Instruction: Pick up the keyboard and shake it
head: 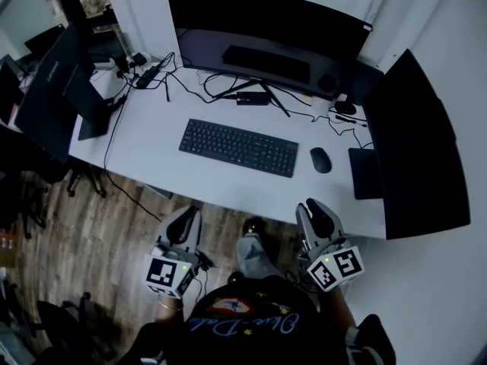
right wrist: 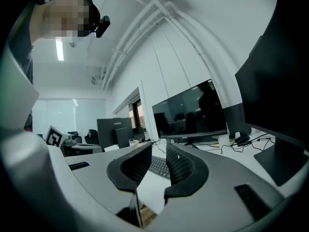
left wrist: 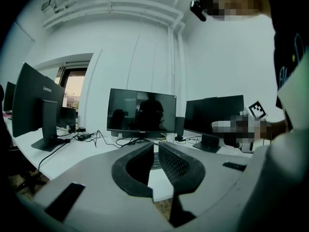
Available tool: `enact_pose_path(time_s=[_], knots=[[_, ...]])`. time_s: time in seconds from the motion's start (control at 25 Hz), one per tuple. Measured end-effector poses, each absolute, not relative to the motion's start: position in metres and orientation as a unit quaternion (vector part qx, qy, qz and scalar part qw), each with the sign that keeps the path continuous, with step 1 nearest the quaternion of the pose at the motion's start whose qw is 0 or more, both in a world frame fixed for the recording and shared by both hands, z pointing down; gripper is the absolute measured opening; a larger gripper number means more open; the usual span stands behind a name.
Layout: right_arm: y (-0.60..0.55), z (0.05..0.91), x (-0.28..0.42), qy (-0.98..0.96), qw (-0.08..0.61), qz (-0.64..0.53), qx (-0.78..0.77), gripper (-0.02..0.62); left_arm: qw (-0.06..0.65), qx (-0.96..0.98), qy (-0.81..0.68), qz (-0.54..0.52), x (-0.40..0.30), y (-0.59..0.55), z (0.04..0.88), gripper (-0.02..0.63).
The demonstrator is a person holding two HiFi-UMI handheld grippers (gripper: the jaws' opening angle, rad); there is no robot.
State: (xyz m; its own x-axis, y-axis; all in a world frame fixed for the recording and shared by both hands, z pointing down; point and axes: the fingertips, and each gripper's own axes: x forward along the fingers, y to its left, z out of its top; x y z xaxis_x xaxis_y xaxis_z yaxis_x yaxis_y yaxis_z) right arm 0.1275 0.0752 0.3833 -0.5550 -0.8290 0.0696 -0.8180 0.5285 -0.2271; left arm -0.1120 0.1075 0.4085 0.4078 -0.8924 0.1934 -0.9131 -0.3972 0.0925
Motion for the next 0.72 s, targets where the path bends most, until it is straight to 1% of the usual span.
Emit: enact_pose_path(time_s=[0.36,0.72], knots=[[0.014,0.413,0.136,0.868,0.000,-0.139,-0.476,0.084,0.131,0.818,-0.555,0.074,-0.126,0.048,0.440,0.009],[-0.057,0.445,0.143,0.857,-0.026,-0.170,-0.485,0.087,0.156,0.806,-0.561,0.100,-0.146,-0.026,0.472,0.040]])
